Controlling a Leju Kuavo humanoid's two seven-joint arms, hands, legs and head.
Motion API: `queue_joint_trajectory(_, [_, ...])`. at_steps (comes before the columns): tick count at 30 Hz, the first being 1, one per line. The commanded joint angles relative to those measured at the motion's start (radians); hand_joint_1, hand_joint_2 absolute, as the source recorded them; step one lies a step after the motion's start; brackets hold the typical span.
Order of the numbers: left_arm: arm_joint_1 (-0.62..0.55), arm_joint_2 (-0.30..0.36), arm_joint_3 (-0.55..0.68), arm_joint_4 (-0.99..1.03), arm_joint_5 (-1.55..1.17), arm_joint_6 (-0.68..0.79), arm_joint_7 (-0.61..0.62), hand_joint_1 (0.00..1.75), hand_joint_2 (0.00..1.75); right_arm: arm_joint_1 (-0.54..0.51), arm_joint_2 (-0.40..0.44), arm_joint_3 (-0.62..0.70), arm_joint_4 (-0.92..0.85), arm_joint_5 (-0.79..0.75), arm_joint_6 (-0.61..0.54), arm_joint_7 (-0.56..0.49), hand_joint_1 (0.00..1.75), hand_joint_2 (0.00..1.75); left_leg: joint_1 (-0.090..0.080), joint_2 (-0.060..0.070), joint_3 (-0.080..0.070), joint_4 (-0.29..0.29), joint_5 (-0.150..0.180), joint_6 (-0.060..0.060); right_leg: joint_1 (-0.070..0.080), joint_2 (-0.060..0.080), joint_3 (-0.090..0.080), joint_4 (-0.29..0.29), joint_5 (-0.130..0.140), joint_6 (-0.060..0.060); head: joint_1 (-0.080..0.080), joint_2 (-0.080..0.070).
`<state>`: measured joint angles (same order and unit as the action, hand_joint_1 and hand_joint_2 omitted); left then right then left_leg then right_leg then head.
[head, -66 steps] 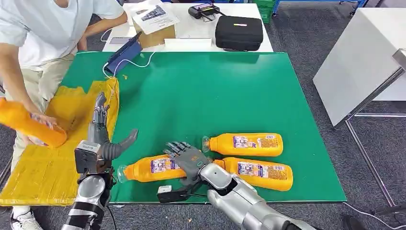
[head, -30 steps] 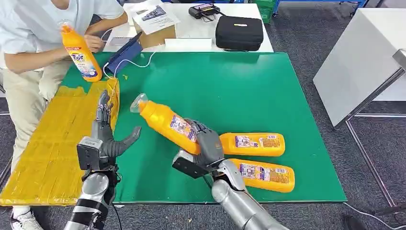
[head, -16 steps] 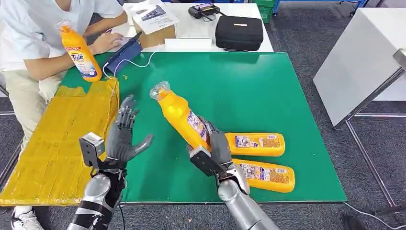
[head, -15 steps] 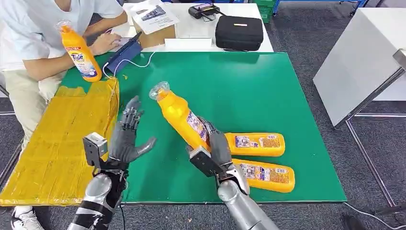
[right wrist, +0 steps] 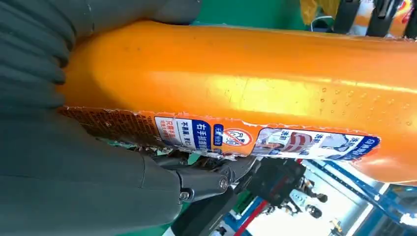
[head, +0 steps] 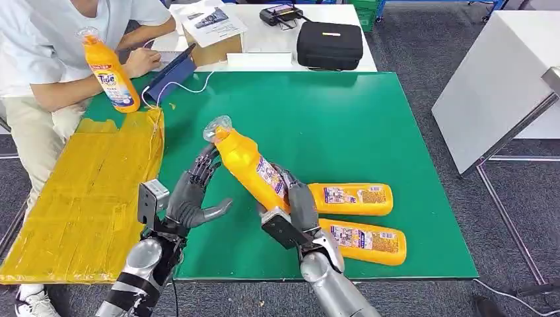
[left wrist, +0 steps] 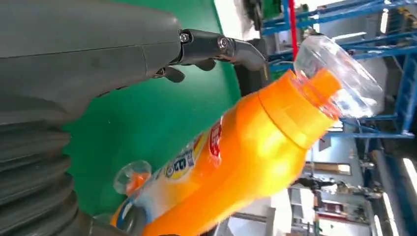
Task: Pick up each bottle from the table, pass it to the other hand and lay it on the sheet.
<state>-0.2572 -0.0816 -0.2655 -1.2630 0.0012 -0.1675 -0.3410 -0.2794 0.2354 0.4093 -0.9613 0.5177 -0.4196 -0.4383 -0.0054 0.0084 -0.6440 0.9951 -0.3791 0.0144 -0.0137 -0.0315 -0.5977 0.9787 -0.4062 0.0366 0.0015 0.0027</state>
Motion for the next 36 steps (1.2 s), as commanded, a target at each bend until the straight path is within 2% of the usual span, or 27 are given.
queue_joint_trajectory(1, [-0.056, 0.024, -0.030, 0.097, 0.010, 0.004, 0.012, 0.00, 1.75, -0.008, -0.003, 0.031, 0.012, 0.015, -0.001, -0.013, 1.75, 1.75, 0.001, -0.001, 0.003, 0.000, -0.001, -0.001, 0.001, 0.001, 0.003, -0.001, -0.001, -0.001, 0.000, 0.000])
queue_joint_trajectory(11, [-0.099, 0.011, -0.031, 0.149, 0.048, 0.000, 0.011, 0.00, 1.75, -0.028, 0.029, 0.185, 0.105, 0.146, -0.081, -0.052, 1.75, 1.75, 0.002, -0.002, 0.006, 0.000, -0.003, -0.002, 0.001, 0.002, 0.007, -0.001, -0.003, -0.002, 0.000, 0.000])
queue_joint_trajectory(13, [-0.098, 0.009, -0.025, 0.149, 0.061, 0.000, 0.009, 0.00, 1.75, -0.032, 0.029, 0.201, 0.118, 0.154, -0.091, -0.055, 1.75, 1.75, 0.001, -0.001, 0.003, 0.000, -0.001, -0.001, 0.001, 0.001, 0.003, -0.001, -0.001, -0.001, 0.000, 0.000])
queue_joint_trajectory(15, [-0.097, 0.007, -0.020, 0.146, 0.071, -0.001, 0.006, 0.00, 1.75, -0.035, 0.030, 0.212, 0.128, 0.161, -0.100, -0.055, 1.71, 1.75, 0.002, -0.001, 0.006, 0.000, -0.003, -0.002, 0.002, 0.002, 0.008, -0.001, -0.003, -0.002, 0.000, 0.000])
queue_joint_trajectory(16, [-0.095, 0.005, -0.014, 0.140, 0.083, -0.003, 0.002, 0.00, 1.75, -0.038, 0.030, 0.219, 0.134, 0.163, -0.101, -0.056, 1.69, 1.75, 0.001, 0.000, 0.003, 0.000, -0.001, -0.001, 0.000, 0.002, 0.003, -0.001, -0.001, -0.001, 0.000, 0.000])
queue_joint_trajectory(21, [-0.084, 0.001, -0.004, 0.112, 0.104, 0.001, -0.009, 0.00, 1.75, -0.046, 0.026, 0.230, 0.143, 0.158, -0.103, -0.051, 1.73, 1.75, 0.001, -0.001, 0.004, 0.000, -0.002, -0.001, 0.001, 0.001, 0.004, -0.001, -0.002, -0.001, 0.000, 0.000])
queue_joint_trajectory(22, [-0.081, 0.000, -0.001, 0.104, 0.109, 0.005, -0.011, 0.17, 1.75, -0.049, 0.024, 0.233, 0.145, 0.156, -0.105, -0.049, 1.75, 1.75, 0.001, -0.001, 0.004, 0.000, -0.002, -0.001, 0.001, 0.002, 0.005, -0.001, -0.002, -0.001, 0.000, 0.000])
queue_joint_trajectory(23, [-0.078, -0.001, 0.000, 0.098, 0.112, 0.009, -0.013, 1.50, 1.75, -0.050, 0.023, 0.236, 0.146, 0.154, -0.106, -0.048, 1.71, 1.75, 0.002, -0.001, 0.007, 0.001, -0.004, -0.002, 0.002, 0.002, 0.008, -0.001, -0.003, -0.002, 0.000, 0.000])
queue_joint_trajectory(24, [-0.073, -0.003, 0.006, 0.088, 0.122, 0.011, -0.016, 1.68, 1.75, -0.053, 0.021, 0.240, 0.149, 0.153, -0.105, -0.045, 1.73, 1.75, 0.002, -0.001, 0.004, 0.000, -0.002, -0.001, 0.001, 0.001, 0.005, -0.001, -0.002, -0.001, 0.000, 0.000])
queue_joint_trajectory(25, [-0.072, -0.002, 0.005, 0.084, 0.123, 0.012, -0.016, 1.75, 1.75, -0.055, 0.021, 0.241, 0.150, 0.153, -0.105, -0.044, 1.73, 1.75, 0.002, -0.001, 0.006, 0.000, -0.003, -0.002, 0.002, 0.002, 0.007, -0.001, -0.003, -0.002, 0.000, 0.000])
queue_joint_trajectory(36, [-0.066, -0.003, 0.005, 0.061, 0.143, 0.016, -0.023, 1.75, 1.75, -0.067, 0.019, 0.251, 0.168, 0.149, -0.107, -0.040, 1.71, 1.75, 0.002, -0.002, 0.005, 0.000, -0.003, -0.001, 0.001, 0.001, 0.006, -0.001, -0.003, -0.002, 0.000, 0.000])
